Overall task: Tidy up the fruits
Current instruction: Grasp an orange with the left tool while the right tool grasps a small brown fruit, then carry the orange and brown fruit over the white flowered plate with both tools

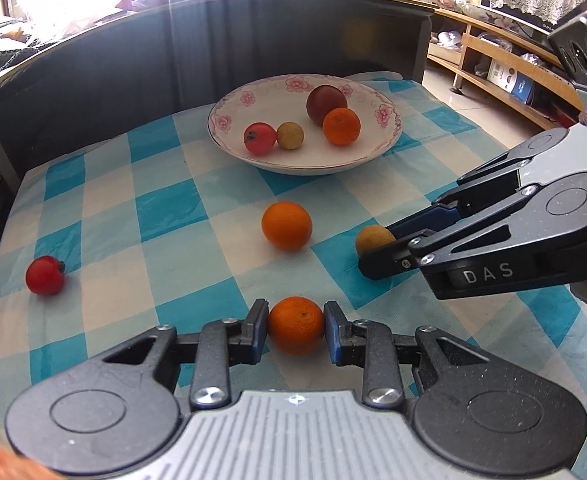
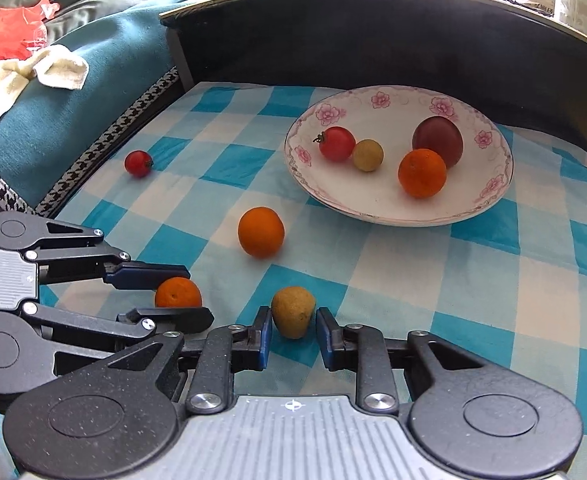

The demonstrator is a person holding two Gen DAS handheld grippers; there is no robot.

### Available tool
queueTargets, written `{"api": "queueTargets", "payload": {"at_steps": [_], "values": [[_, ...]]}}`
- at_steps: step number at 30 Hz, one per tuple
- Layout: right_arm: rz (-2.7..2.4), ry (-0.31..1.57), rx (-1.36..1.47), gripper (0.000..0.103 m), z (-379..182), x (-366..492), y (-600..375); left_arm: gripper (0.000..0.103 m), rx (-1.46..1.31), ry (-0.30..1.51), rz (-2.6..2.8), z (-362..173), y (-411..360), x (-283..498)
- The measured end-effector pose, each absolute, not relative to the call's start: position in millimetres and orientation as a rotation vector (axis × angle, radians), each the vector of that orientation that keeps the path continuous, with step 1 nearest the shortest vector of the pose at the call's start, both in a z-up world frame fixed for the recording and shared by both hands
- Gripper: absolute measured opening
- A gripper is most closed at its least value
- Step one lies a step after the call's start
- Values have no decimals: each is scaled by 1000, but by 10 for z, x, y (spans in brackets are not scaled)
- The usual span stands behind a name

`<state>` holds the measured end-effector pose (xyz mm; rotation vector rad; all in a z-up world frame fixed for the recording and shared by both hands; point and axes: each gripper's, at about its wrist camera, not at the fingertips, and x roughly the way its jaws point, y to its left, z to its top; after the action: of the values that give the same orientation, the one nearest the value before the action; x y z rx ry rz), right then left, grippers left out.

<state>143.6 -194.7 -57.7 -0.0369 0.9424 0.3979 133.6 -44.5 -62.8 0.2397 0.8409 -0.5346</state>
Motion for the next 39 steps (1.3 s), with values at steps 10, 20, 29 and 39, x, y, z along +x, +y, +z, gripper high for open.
{"api": "queueTargets", "payload": {"at_steps": [10, 20, 29, 39], "values": [[400, 932, -65, 24, -584, 1455, -1896, 41, 312, 807, -557, -649, -472, 1247], [409, 908, -112, 28, -608, 1453, -1812, 41, 310, 816, -560, -640, -434, 1242], [406, 911, -120, 20, -608, 1415, -1809, 39, 291, 830, -555, -623, -450, 1305], [408, 909, -80, 20, -497, 1407, -1868, 38, 257, 767, -538, -414, -508, 1422]]}}
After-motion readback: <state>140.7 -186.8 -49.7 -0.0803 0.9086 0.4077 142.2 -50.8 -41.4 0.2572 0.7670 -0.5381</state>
